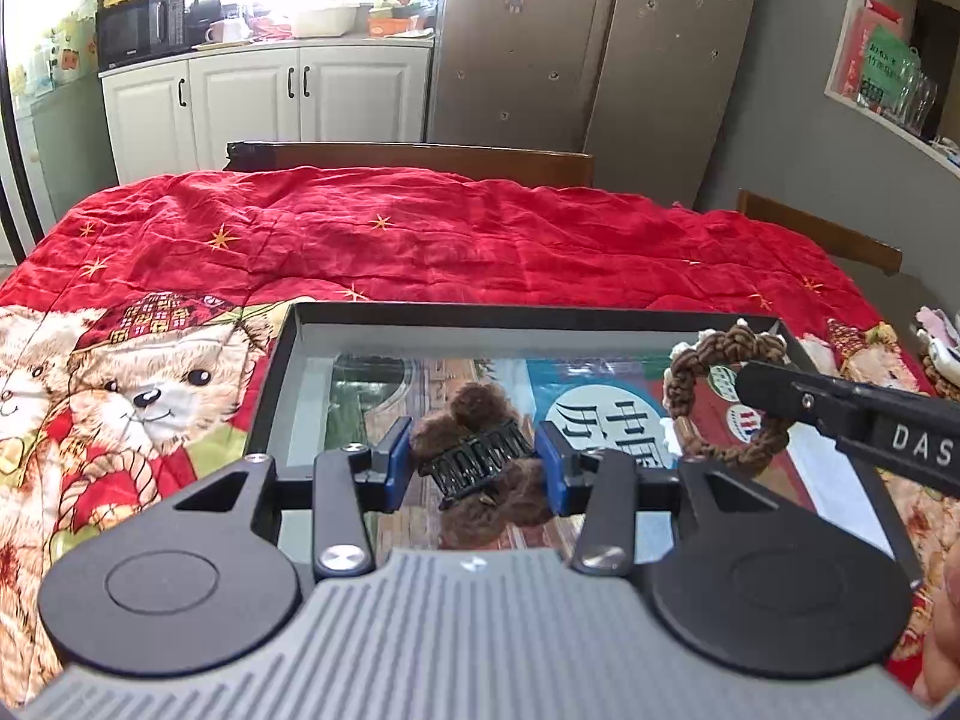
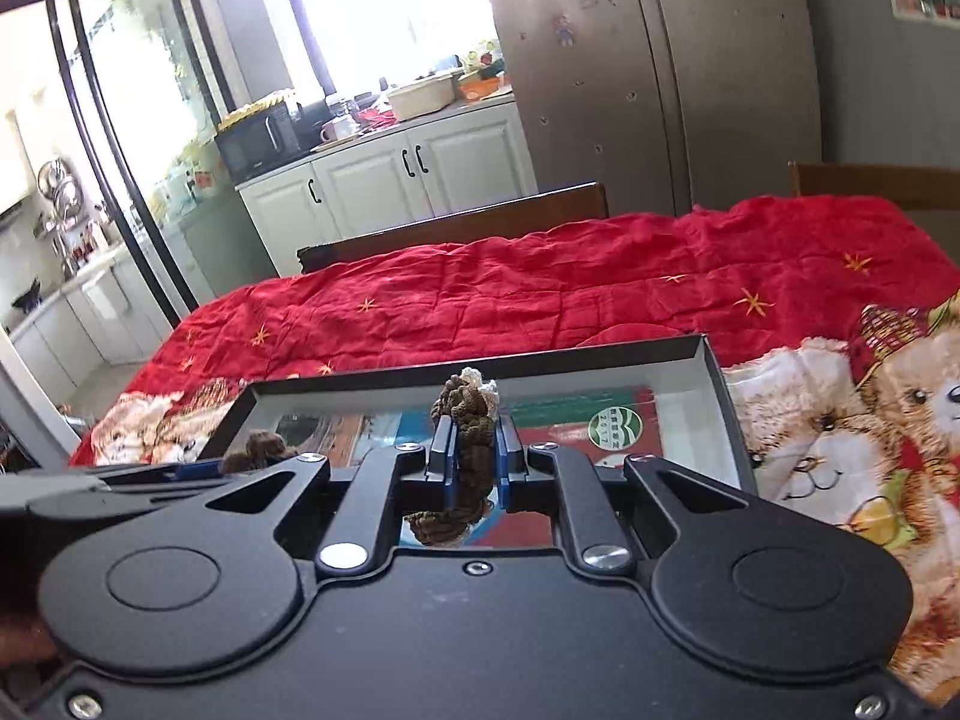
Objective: Organize objects
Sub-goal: 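Carry both items over the black tray box and open both tools to drop them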
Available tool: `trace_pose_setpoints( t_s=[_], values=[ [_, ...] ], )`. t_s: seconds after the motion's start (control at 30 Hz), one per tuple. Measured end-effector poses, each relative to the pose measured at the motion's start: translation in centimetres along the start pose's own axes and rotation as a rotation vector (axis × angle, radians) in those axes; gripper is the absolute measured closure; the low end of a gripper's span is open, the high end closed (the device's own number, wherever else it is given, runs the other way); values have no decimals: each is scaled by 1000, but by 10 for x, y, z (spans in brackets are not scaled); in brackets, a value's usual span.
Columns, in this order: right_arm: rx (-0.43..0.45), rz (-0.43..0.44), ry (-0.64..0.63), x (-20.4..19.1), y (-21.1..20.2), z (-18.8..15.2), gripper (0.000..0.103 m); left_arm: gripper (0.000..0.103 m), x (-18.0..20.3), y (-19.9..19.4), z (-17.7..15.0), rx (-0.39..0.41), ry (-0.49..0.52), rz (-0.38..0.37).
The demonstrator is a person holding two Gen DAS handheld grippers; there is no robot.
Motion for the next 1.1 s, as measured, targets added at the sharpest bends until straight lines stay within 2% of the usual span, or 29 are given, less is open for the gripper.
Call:
trace_pose_setpoints(
  t_s=[0.47, 0.97, 1.03, 1.07, 1.1],
  values=[
    [-61, -58, 27, 14, 32, 1, 91, 54, 2, 24, 7, -24, 1, 25],
    [-123, -63, 43, 19, 42, -3, 90, 51, 1, 35, 5, -46, 3, 41],
    [-121, -60, 41, 19, 42, -3, 89, 45, 0, 36, 5, -47, 0, 41],
    [-122, -59, 42, 19, 43, -3, 86, 40, 0, 36, 5, -45, 1, 43],
    [-124, -59, 42, 19, 43, -3, 86, 40, 0, 36, 5, -46, 2, 44]
  ],
)
Point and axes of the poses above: each gripper's, at about its wrist camera, not at the fingertips, and y roughly the way its jaws point, x to its right, z to its top, the point moved 1 cm from there along y, roughly the way its jaws point, and after that the axes turned 2 degrees about -x, right-handed, at the moved point
